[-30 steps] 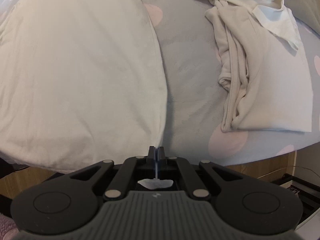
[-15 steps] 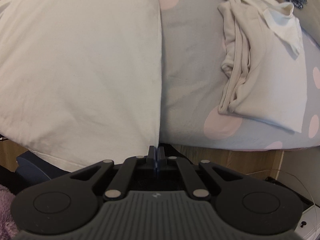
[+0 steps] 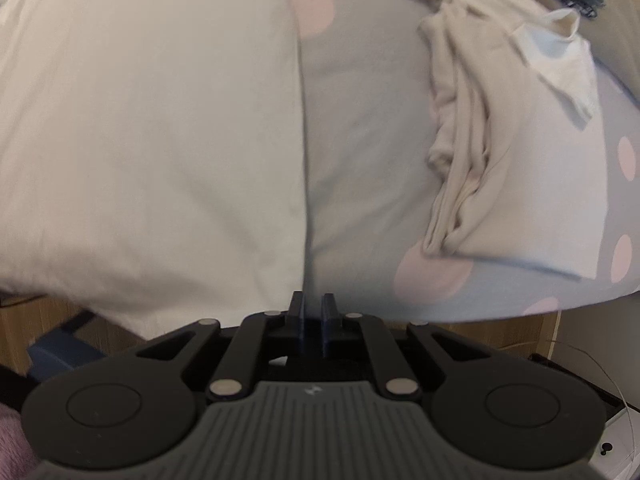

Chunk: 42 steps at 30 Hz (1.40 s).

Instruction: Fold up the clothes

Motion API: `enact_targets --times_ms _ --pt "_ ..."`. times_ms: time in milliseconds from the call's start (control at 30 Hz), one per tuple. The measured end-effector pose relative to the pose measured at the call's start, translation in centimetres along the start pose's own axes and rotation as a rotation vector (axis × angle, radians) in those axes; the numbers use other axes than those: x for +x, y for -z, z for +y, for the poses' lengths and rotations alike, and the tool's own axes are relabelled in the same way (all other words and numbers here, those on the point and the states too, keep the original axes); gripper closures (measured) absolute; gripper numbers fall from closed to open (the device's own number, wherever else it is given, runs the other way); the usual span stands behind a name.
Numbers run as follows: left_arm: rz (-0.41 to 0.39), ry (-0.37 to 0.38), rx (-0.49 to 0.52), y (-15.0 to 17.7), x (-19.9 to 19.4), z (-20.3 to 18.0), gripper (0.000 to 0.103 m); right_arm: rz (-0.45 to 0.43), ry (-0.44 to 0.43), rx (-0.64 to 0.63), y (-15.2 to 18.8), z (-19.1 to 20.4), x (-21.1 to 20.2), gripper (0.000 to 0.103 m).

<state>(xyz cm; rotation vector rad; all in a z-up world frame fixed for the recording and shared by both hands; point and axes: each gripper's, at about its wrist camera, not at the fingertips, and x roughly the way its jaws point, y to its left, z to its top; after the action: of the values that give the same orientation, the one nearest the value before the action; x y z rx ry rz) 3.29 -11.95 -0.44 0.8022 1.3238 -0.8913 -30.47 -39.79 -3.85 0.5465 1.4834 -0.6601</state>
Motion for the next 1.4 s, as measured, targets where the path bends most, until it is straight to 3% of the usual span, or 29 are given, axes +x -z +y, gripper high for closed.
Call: enact_targets --times_ms 133,467,733,900,1100,1333,1400 --pt "-0.065 -0.003 -0.043 -1.8 -1.5 1.1 0.091 -0.079 -0.014 0.045 -2.2 -0.3 -1.1 0.092" --pt "-0.215 -0.042 -0.098 -5.6 -0.6 2.2 0.088 -0.269 -0.056 0.110 -8.2 1.5 -0.6 0.087" --pt "-0.282 -0.135 -0.156 -9.8 0.4 4.9 0.088 -0.457 -0.023 0.126 -14.0 1.5 -1.0 0.088" --pt "-0.291 -0.162 -0.183 -12.2 1.7 6.5 0.088 -0.520 -0.019 0.097 -17.7 2.2 -0.3 0.088" --pt "-0.328 -0.200 -0.169 -14.7 4.3 7.0 0.088 -0.556 -0.059 0.056 -22.7 3.7 1.5 0.088" --pt "-0.329 -0.209 -0.188 -17.7 7.1 7.7 0.088 -0.497 -0.082 0.098 -28.6 3.5 4.7 0.088" --pt "-0.321 -0.198 -0.194 -18.3 7.7 7.8 0.088 -0.463 -0.143 0.107 -29.9 3.3 5.7 0.088"
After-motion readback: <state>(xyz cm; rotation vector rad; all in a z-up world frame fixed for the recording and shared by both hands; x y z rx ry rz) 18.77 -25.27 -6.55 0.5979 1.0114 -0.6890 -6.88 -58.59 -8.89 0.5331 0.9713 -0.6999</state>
